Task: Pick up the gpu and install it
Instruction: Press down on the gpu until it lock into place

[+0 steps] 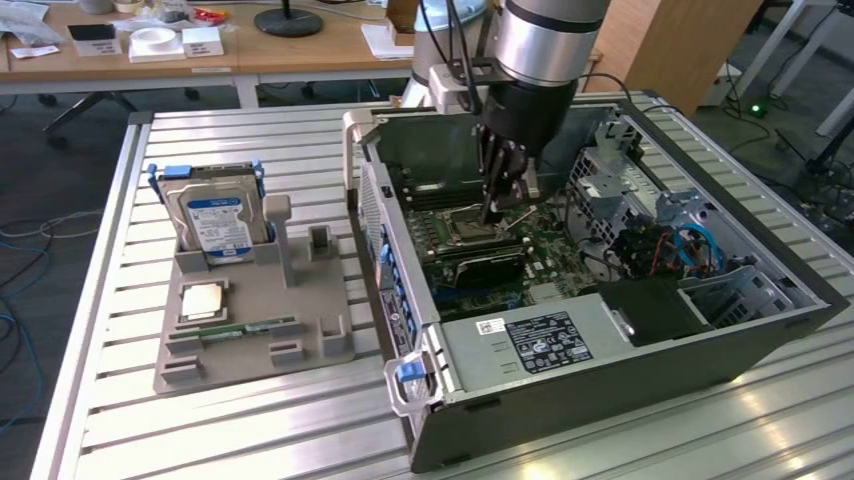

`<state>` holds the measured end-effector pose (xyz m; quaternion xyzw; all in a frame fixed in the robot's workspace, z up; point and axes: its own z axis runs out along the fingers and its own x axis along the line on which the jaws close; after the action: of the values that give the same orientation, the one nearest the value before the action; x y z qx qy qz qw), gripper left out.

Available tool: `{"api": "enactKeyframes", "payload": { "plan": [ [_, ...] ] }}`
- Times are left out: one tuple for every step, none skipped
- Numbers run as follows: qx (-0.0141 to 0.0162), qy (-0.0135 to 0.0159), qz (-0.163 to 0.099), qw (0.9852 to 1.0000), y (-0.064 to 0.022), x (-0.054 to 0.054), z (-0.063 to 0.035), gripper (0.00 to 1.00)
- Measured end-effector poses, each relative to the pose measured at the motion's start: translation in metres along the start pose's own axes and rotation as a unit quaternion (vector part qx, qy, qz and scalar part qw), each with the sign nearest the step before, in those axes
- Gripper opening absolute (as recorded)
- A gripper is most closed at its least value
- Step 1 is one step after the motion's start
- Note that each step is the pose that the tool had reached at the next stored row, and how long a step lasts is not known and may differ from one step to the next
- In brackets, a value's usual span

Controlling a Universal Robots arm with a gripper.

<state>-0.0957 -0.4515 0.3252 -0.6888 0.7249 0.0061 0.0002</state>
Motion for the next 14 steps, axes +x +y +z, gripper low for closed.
{"api": "enactKeyframes", "payload": {
  "plan": [
    [0.0002, 0.0000, 0.000, 1.0000, 0.0008, 0.000, 0.0003, 0.11],
    [0.0004, 0.0000, 0.000, 1.0000, 0.0018, 0.000, 0.0005, 0.11],
    [0.0004, 0.0001, -0.001, 1.0000, 0.0023, 0.000, 0.0005, 0.11],
    [0.0004, 0.0002, -0.001, 1.0000, 0.0024, 0.000, 0.0004, 0.11],
    [0.0004, 0.0002, -0.001, 1.0000, 0.0023, 0.000, 0.0004, 0.11],
    [0.0004, 0.0004, -0.001, 1.0000, 0.0024, 0.000, 0.0006, 0.11],
    [0.0005, 0.0003, -0.001, 1.0000, 0.0024, 0.000, 0.0016, 0.11],
    [0.0005, 0.0003, -0.001, 1.0000, 0.0025, 0.000, 0.0031, 0.11],
    [0.0006, 0.0003, -0.001, 1.0000, 0.0026, 0.000, 0.0047, 0.11],
    [0.0008, 0.0003, -0.001, 1.0000, 0.0026, 0.000, 0.0064, 0.11],
    [0.0008, 0.0003, -0.001, 1.0000, 0.0026, 0.000, 0.0082, 0.11],
    [0.0009, 0.0003, -0.001, 1.0000, 0.0026, 0.000, 0.0100, 0.11],
    [0.0009, 0.0003, -0.001, 1.0000, 0.0026, 0.000, 0.0118, 0.11],
    [0.0009, 0.0003, -0.001, 1.0000, 0.0026, 0.000, 0.0136, 0.11]
  ]
}}
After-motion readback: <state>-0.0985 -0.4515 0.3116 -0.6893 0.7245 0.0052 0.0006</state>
